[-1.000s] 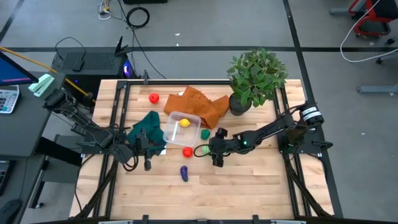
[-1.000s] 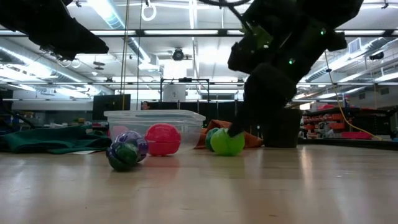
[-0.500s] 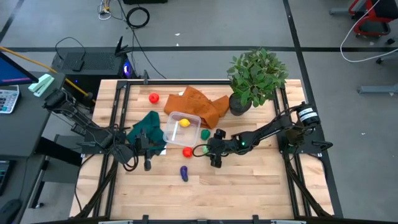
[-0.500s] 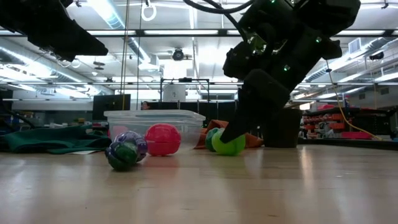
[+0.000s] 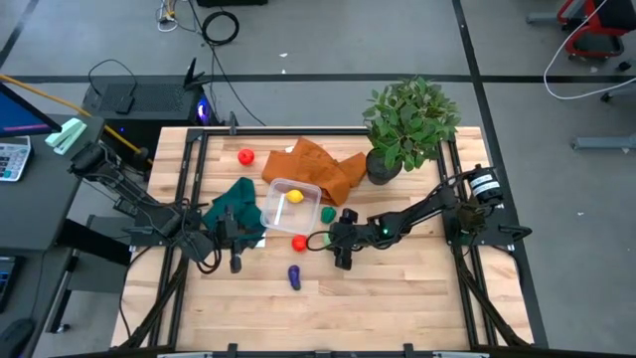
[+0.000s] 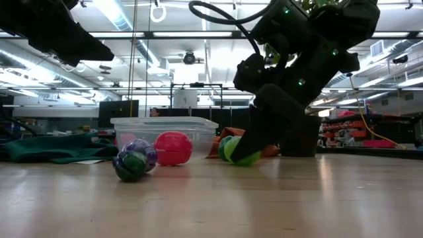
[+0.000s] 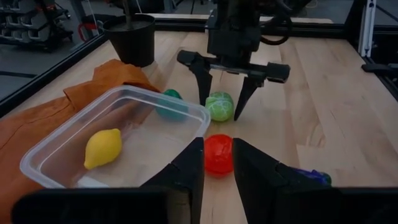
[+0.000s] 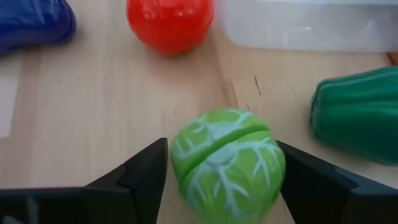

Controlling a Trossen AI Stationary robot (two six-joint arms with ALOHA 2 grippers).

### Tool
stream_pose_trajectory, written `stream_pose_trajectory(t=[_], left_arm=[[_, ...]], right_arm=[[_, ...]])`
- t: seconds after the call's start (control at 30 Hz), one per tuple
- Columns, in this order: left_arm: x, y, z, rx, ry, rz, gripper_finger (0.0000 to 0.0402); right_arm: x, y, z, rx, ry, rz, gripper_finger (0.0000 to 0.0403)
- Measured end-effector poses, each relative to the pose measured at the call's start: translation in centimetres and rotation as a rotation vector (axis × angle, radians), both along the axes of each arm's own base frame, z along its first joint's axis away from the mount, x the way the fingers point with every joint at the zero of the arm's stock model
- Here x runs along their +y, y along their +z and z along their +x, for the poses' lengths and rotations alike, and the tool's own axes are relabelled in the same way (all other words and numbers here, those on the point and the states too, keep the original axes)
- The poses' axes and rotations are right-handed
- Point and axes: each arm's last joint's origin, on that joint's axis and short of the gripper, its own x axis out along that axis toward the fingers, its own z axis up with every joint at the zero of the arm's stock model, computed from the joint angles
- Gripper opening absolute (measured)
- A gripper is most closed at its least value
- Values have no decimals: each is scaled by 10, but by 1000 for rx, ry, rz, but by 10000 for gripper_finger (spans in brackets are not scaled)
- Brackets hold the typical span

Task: Pick and placing Produce into tupperware
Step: Put the green cabbage into the transparent bin

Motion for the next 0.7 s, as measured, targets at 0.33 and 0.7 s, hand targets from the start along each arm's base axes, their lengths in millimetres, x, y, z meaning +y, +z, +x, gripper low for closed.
stream_pose_trajectory(t=[0.33, 0.7], left_arm=[[0, 0, 0, 2, 0, 1, 87], [0, -1, 0, 6, 0, 3, 91]], right_arm=[[1, 4, 4, -16, 20, -3, 184], [2, 17, 2, -31, 51, 30, 182]])
